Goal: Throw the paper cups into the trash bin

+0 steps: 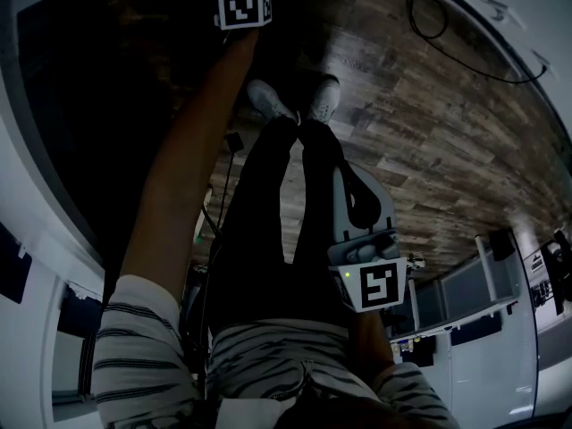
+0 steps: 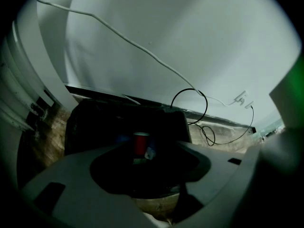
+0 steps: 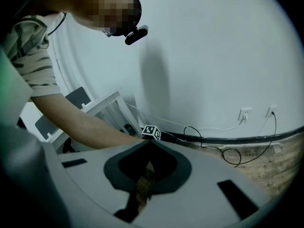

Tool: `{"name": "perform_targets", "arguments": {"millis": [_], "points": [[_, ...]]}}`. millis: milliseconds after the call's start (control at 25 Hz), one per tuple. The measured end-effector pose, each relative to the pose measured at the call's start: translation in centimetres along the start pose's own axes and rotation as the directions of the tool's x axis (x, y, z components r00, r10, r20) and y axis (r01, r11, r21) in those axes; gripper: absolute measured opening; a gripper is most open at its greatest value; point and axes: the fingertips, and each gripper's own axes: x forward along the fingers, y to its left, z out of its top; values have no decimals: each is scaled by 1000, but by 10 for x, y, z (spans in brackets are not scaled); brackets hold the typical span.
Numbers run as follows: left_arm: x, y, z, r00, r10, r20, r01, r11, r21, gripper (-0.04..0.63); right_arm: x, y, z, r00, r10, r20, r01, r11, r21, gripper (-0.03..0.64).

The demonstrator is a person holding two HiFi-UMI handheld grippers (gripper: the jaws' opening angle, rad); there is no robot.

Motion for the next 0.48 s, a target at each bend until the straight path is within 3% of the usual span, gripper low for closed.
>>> {"name": "perform_targets", "arguments": {"millis": [280, 480], "points": [[-24, 0, -2, 1000, 1, -5, -1, 1000, 20, 249, -14, 11, 2, 1000, 6, 6, -6, 1000, -20, 9], [-49, -9, 9, 999, 4, 37, -5, 999, 32, 230, -23, 14, 10, 1000, 10, 13, -10, 1000, -6, 9]]}}
